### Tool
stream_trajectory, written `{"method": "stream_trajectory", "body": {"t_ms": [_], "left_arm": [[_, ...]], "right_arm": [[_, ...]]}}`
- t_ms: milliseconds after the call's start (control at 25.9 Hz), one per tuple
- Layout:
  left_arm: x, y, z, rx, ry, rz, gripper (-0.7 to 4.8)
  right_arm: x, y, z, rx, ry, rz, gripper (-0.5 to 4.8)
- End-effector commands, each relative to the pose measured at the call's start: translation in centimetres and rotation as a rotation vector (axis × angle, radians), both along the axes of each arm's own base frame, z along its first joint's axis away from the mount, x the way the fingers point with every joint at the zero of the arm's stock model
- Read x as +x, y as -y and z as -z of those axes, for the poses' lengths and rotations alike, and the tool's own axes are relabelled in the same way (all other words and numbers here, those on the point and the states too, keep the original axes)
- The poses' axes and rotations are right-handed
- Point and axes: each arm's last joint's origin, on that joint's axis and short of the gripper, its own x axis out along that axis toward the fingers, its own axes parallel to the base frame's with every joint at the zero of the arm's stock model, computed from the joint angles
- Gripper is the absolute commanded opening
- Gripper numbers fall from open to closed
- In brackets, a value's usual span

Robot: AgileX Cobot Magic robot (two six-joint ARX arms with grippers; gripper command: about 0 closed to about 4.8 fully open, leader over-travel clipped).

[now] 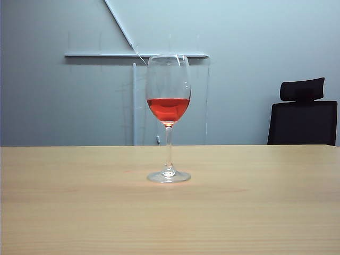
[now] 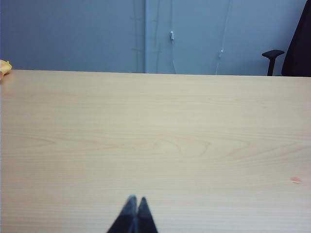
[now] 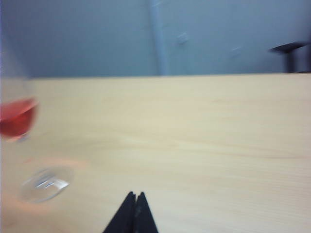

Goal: Gently pick up the goblet, rotate it counterclockwise for two full turns (viewing from above), and then place it back on the table.

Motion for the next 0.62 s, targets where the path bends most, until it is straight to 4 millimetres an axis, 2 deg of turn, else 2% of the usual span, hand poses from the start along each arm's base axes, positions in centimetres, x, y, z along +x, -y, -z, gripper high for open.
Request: {"method": "stream_trajectory", "body": {"t_ms": [39,155,387,425,619], "left_arm": [[0.0,0.0,-0.2,0.000,0.008,0.006,-0.05],[0.0,0.0,-0.2,0.000,0.009,0.006,-0.05],[0.0,0.0,-0.2,0.000,0.009,0.006,-0.05],[0.0,0.0,-0.2,0.000,0.008,0.007,-0.05],[0.0,0.0,-0.2,0.000,0.008,0.008,-0.05]], "right_arm": [[0.7,-1.5,-0.5,-0.056,0.073,-0.120,1.18],[1.7,-3.1,-0.4,-0.127,0.075,-0.159,2.19],[5.2,-6.7,-0.5,-0.163,0.097,-0.310,3.15],[6.8,-7.6,-0.3,-0.159,0.113,-0.364,3.36],[10.4,-9.8,0.8,-0.147,0.147,-0.507,3.38]]}}
